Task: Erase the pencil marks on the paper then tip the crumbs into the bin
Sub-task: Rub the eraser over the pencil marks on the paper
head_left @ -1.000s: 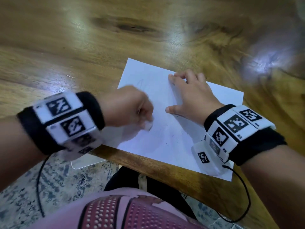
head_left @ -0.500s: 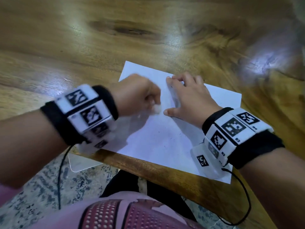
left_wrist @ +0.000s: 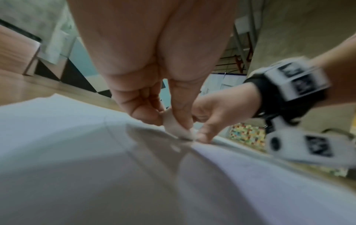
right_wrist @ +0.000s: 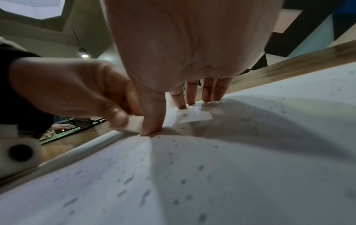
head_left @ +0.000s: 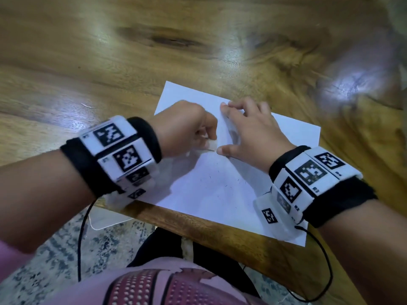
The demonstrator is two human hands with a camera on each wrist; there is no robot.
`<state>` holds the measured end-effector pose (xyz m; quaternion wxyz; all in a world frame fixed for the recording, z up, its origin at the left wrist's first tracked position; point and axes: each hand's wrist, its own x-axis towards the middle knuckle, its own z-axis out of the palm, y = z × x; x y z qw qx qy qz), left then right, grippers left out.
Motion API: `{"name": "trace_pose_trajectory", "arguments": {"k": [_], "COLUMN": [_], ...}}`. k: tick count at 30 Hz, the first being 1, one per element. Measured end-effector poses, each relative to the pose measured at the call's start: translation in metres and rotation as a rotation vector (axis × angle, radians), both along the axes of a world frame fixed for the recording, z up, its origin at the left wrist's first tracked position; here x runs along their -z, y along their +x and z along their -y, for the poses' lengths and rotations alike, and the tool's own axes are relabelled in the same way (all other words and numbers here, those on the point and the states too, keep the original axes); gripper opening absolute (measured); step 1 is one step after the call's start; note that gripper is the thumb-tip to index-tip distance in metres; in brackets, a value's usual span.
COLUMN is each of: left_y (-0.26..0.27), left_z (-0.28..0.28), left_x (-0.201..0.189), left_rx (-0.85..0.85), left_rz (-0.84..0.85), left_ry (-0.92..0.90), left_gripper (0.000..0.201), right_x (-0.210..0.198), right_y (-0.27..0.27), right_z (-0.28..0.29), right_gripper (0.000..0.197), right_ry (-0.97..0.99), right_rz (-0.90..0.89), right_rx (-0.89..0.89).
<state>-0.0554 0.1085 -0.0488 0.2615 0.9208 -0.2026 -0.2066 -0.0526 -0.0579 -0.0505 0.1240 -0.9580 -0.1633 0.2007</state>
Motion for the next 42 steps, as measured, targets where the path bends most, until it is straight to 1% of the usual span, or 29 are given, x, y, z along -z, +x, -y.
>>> {"name": "trace_pose_trajectory", "arguments": {"k": [2, 4, 6, 8, 10, 13, 14, 18, 20, 22, 24, 26, 27, 28, 29, 31, 32, 34, 36, 37, 38, 39, 40, 41, 42], "left_y": [-0.001, -0.023, -0.046, -0.055, -0.052, -0.034, -0.024, 0.014, 0.014, -0.004, -0.029, -0.050, -0.054, -0.052, -0.045, -0.023, -0.013, -0.009, -0.027, -0.039, -0.049, -0.054, -0.053, -0.046, -0.034], "left_z": [0.002, -0.003, -0.008, -0.010, -0.009, -0.008, -0.007, 0.014, 0.025, 0.022, 0.008, -0.003, -0.007, -0.008, -0.007, 0.003, 0.009, 0.017, 0.014, 0.009, 0.002, -0.004, -0.009, -0.012, -0.014], "left_x": [0.001, 0.001, 0.001, 0.003, 0.002, -0.004, -0.006, -0.011, -0.010, -0.006, -0.002, 0.000, 0.002, 0.002, 0.002, -0.002, -0.002, -0.002, 0.003, 0.004, 0.004, 0.001, -0.001, -0.003, -0.004], "left_rx": [0.010, 0.078, 0.132, 0.131, 0.125, 0.084, 0.065, -0.030, -0.037, -0.003, 0.103, 0.219, 0.245, 0.243, 0.221, 0.168, 0.144, 0.122, 0.192, 0.247, 0.283, 0.298, 0.275, 0.230, 0.168], "left_rz": [-0.017, -0.064, -0.117, -0.120, -0.132, -0.256, -0.260, -0.055, 0.003, 0.052, 0.016, -0.111, -0.165, -0.186, -0.170, -0.038, 0.028, 0.059, 0.014, -0.058, -0.135, -0.207, -0.236, -0.202, -0.125], "left_ry": [-0.014, -0.042, -0.033, -0.031, 0.004, 0.025, 0.028, 0.011, 0.022, -0.001, -0.032, 0.025, 0.049, 0.040, 0.025, 0.004, -0.005, -0.022, -0.051, -0.033, 0.002, 0.038, 0.036, 0.014, -0.005], "left_gripper": [0.006, 0.007, 0.002, 0.005, 0.004, 0.010, 0.012, 0.017, 0.015, 0.005, 0.013, 0.010, 0.006, 0.007, 0.007, 0.003, 0.007, 0.009, 0.017, 0.015, 0.009, 0.005, 0.006, 0.004, 0.007], "right_x": [0.000, 0.000, -0.001, -0.002, -0.003, -0.004, -0.004, -0.001, -0.001, 0.000, -0.001, -0.002, -0.003, -0.004, -0.004, -0.004, -0.004, -0.003, -0.002, -0.002, -0.003, -0.004, -0.004, -0.005, -0.005], "right_y": [0.001, 0.000, 0.000, 0.000, 0.002, 0.004, 0.005, 0.005, 0.006, 0.006, 0.005, 0.005, 0.005, 0.006, 0.006, 0.006, 0.005, 0.005, 0.005, 0.005, 0.006, 0.006, 0.005, 0.005, 0.005], "right_z": [0.000, 0.001, 0.001, 0.002, 0.004, 0.007, 0.007, 0.005, 0.005, 0.006, 0.006, 0.006, 0.006, 0.005, 0.005, 0.005, 0.005, 0.004, 0.005, 0.006, 0.006, 0.006, 0.006, 0.006, 0.005], "right_gripper": [0.085, 0.085, 0.084, 0.082, 0.081, 0.083, 0.083, 0.079, 0.076, 0.080, 0.083, 0.083, 0.084, 0.084, 0.083, 0.082, 0.082, 0.082, 0.083, 0.083, 0.084, 0.084, 0.084, 0.084, 0.084], "right_ry": [0.001, 0.006, 0.018, 0.026, 0.025, 0.000, -0.005, 0.001, 0.008, 0.009, 0.000, -0.014, -0.022, -0.030, -0.037, -0.038, -0.032, -0.022, -0.018, -0.015, -0.012, -0.012, -0.014, -0.016, -0.019], "right_rz": [-0.002, -0.008, -0.010, -0.016, -0.036, -0.062, -0.060, -0.044, -0.039, -0.044, -0.048, -0.047, -0.046, -0.045, -0.044, -0.040, -0.038, -0.035, -0.044, -0.050, -0.056, -0.057, -0.055, -0.054, -0.054], "right_rx": [-0.006, -0.006, 0.000, -0.003, -0.020, -0.051, -0.051, -0.036, -0.033, -0.032, -0.042, -0.058, -0.062, -0.064, -0.065, -0.059, -0.052, -0.047, -0.052, -0.052, -0.054, -0.056, -0.058, -0.060, -0.061]}}
